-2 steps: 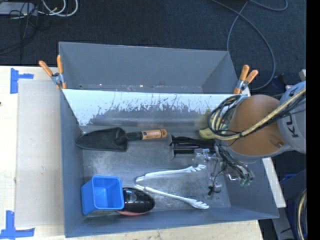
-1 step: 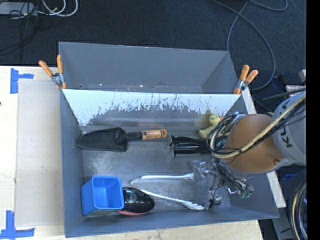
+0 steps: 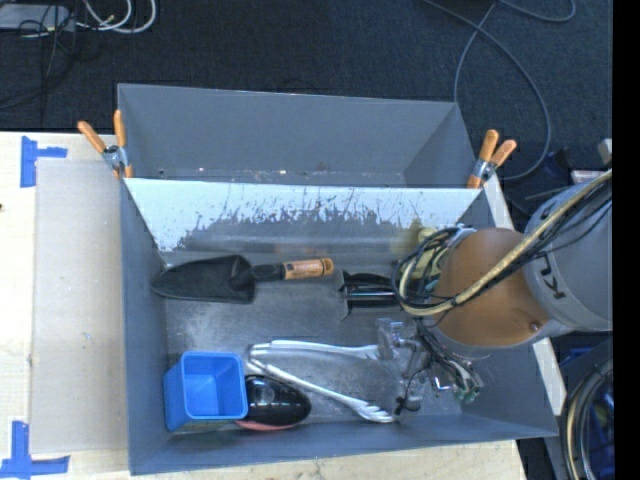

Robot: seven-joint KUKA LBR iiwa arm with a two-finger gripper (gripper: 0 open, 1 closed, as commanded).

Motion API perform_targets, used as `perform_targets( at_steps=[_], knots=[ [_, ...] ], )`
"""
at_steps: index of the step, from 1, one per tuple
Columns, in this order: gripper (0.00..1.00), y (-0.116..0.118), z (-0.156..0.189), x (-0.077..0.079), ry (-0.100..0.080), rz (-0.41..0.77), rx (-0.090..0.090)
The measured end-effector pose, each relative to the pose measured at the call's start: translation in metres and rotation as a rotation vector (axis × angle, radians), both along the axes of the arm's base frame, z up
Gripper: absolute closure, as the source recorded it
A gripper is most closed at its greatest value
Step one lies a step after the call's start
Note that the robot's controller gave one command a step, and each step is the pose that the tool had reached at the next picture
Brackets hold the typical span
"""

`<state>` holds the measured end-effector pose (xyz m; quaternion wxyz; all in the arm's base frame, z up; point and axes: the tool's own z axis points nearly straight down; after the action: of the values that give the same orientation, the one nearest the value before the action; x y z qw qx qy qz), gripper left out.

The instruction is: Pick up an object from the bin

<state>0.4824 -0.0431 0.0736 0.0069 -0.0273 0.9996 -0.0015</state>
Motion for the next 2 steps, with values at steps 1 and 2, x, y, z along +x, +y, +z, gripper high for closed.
perform_targets(
  at_steps=[1, 2],
  knots=[
    [0.00, 0.004, -0.003, -0.002, 0.003, -0.131, 0.005],
    [0.00, 0.035, 0.001, -0.004, 0.003, -0.288, 0.006]
  ],
)
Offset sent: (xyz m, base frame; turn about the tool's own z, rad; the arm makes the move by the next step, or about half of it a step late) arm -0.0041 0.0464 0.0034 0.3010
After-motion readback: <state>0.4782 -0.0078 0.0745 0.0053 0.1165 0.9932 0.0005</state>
